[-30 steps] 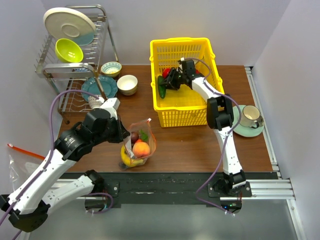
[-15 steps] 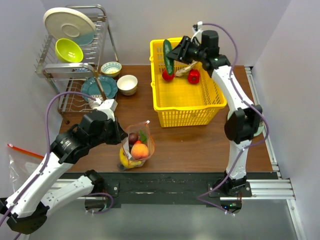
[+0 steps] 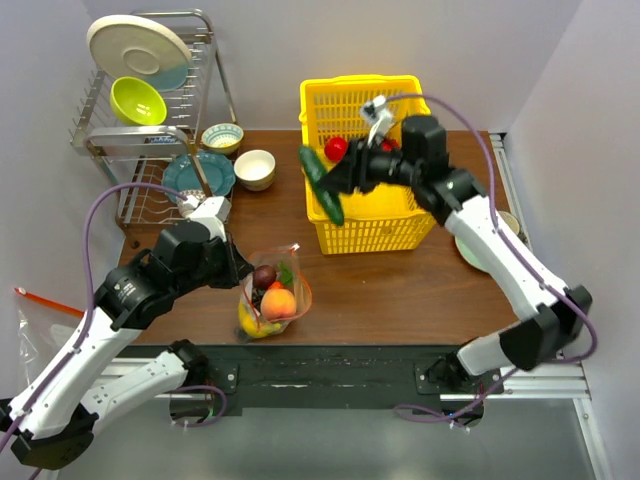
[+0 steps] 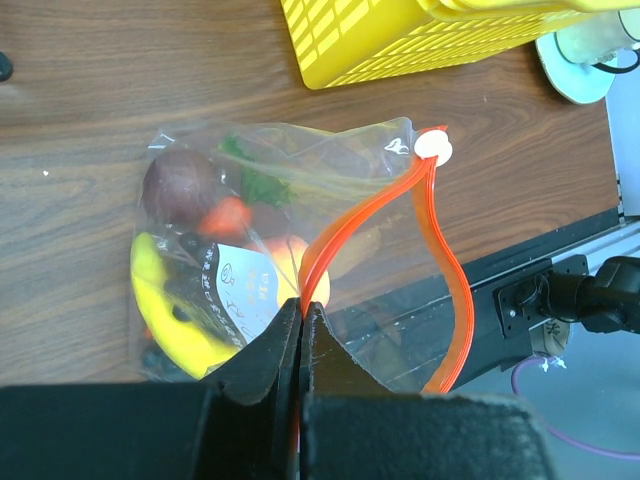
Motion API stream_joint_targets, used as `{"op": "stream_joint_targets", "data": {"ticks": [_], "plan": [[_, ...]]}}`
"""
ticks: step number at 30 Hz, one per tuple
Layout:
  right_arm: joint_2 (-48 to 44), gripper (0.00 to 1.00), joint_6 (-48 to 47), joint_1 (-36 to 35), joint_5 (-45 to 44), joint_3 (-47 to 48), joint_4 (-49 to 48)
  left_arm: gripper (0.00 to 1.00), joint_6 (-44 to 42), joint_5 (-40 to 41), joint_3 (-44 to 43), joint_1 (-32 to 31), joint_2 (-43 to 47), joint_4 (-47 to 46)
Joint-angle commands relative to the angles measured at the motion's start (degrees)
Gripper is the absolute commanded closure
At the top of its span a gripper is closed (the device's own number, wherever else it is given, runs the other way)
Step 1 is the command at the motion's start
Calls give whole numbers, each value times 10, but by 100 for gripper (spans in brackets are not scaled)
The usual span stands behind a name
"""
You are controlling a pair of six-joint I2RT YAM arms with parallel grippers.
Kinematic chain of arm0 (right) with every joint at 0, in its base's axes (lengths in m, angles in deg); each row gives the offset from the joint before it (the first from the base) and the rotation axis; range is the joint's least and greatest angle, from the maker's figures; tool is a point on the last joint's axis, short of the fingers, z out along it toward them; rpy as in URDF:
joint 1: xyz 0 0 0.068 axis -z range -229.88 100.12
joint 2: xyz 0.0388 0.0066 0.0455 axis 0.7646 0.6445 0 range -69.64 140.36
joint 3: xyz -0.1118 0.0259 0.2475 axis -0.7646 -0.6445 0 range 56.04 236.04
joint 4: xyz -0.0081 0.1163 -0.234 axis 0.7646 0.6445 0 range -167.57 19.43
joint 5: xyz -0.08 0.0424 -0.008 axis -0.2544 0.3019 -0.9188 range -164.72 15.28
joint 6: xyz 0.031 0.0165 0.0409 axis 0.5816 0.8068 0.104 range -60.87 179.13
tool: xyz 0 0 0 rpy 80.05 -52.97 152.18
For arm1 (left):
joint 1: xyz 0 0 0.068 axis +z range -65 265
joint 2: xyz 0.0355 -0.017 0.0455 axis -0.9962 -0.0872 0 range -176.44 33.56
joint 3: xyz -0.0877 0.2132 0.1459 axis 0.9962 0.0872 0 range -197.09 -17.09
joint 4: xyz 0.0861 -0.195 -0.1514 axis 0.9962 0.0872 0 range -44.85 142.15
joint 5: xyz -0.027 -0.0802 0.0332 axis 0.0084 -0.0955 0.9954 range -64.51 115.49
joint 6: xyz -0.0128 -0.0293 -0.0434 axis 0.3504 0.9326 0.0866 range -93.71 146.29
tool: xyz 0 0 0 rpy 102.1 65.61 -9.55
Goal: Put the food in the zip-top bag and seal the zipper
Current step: Place the fake vegetable in the zipper food storage bag.
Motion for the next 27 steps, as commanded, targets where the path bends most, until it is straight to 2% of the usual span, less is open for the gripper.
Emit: {"op": "stream_joint_targets", "data": {"ticks": [1,6,12,16,27], "plan": [[-85,69,-6,-74,14,-81,-74,100,-6,1,-24,0,12,-9],[-131,71,37,-175,-14,-178,-132,100,1,4,-27,0,14,-10],[-115,72,57,-270,-73,-243,-234,100,8,5,-24,-1,11,-12],[-68,72,43,-288,-99,-230,-243,100,9,-1,-23,0,12,-16],[-17,69,-4,-291,-202,-187,-225,100,11,-11,-21,0,14,-20]]}}
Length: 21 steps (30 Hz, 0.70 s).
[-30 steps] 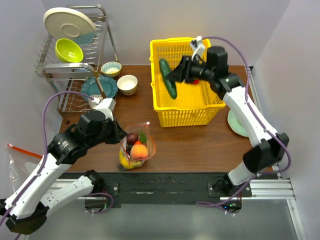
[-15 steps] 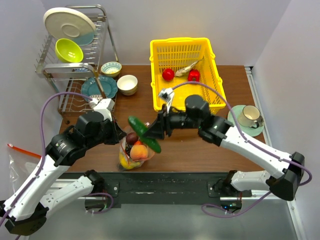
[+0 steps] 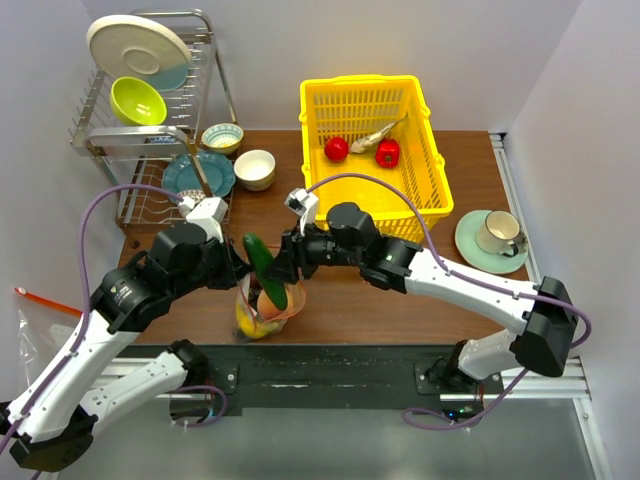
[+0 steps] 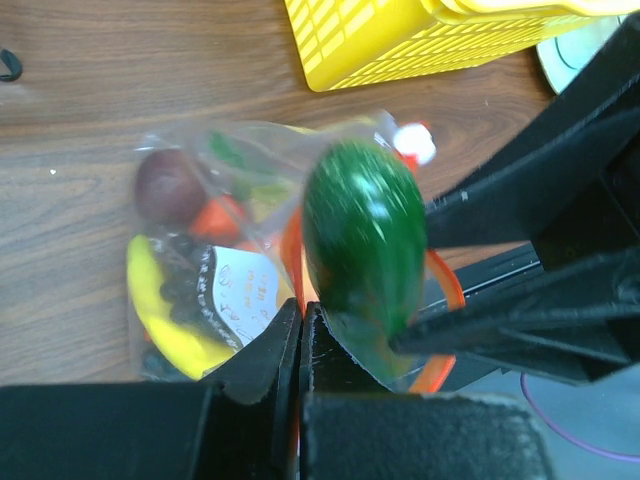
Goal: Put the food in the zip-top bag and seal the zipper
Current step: Place the fake vegetable in the zipper food storage bag.
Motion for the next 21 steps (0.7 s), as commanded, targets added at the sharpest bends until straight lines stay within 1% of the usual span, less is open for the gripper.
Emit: {"op": "stream_joint_targets", "data": {"ticks": [1,3,7,8,10,11,13,17,21], "plan": [[11,69,-30,-2,-64,36,-26,100,9,-16,-21,-2,4,-25],[19,67,-33,-2,-68,45,-23,100,9,-14,-20,-1,4,-25],[33,58,-35,-3,-74,50,-27,100,8,-14,-18,-1,4,-29],[37,52,-34,-3,-72,50,-27,100,7,-14,-18,-2,1,-30],[45,48,-34,-5,-70,51,-27,100,7,-12,-18,-1,1,-31],[46,42,-33,-5,-70,48,-29,100,7,-12,-19,-2,0,-31],[49,39,-29,-7,-68,45,-34,100,7,-12,-20,-1,-1,-33],[45,25,-27,-12,-68,37,-35,100,5,-9,-25,-2,-3,-33],[25,22,-28,-12,-77,34,-18,100,4,-5,-26,-1,-4,-31]]}}
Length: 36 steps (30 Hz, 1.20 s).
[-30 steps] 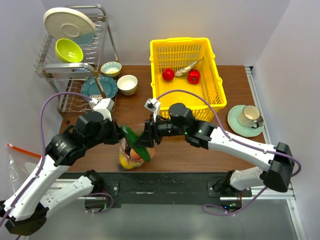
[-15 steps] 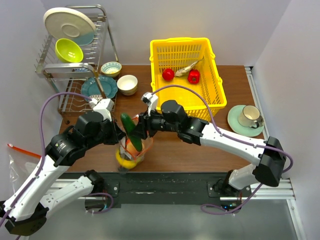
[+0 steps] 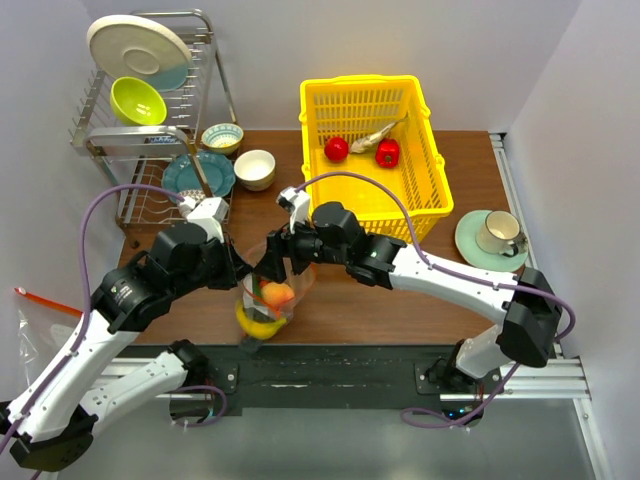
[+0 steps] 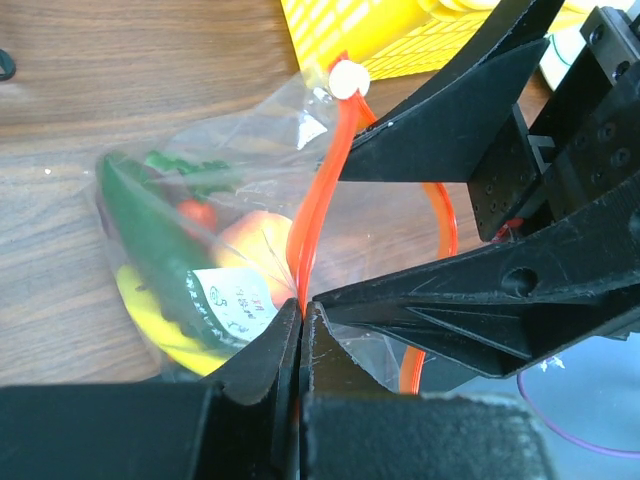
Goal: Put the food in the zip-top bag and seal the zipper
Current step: Place the fake vegetable in the zipper food storage bag, then pick up the fake fish from the bin.
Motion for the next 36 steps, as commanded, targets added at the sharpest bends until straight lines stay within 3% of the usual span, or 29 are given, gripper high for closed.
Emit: {"op": "stream_joint_targets", "data": {"ticks": [1,10,14,20,25,32,36], "plan": [[-35,20,-4,-5,-17,5,-18,100,4,-1,-26,0,-1,-30],[-128,18,-41,-5,-146,50,178,100,3,1,-24,-1,3,-28],[-139,2,-69,-4,-266,107,271,100,3,2,-22,0,5,-28],[-135,2,-93,17,-353,160,332,100,1,-5,-15,-1,9,-30],[-121,2,-80,152,-274,178,336,100,1,-8,-8,0,30,-47],[-39,1,-80,255,-249,237,310,100,-5,-13,-7,-1,24,-50],[57,2,-55,298,-233,292,289,100,-5,-13,-6,0,24,-53]]}}
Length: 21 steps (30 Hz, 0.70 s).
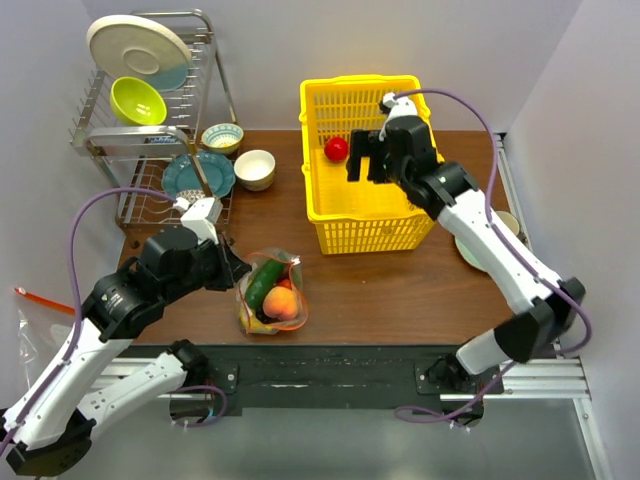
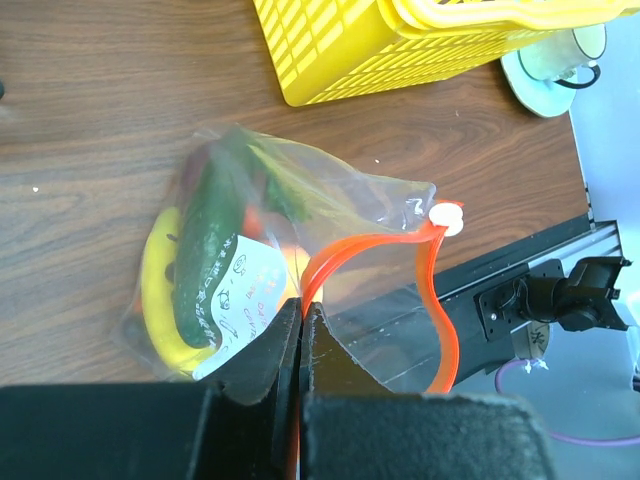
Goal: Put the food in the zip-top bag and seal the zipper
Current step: Pick up the fake fish from the bin.
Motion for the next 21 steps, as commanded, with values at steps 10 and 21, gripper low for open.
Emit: {"op": "stream_joint_targets", "data": {"ticks": [10,21], "plan": [[246,5,178,67,-170,165,-131,100,3,-13,3,-1,-19,-58],[473,6,167,85,-308,385,-114,100,-21,11,11,0,-45,-69]]}}
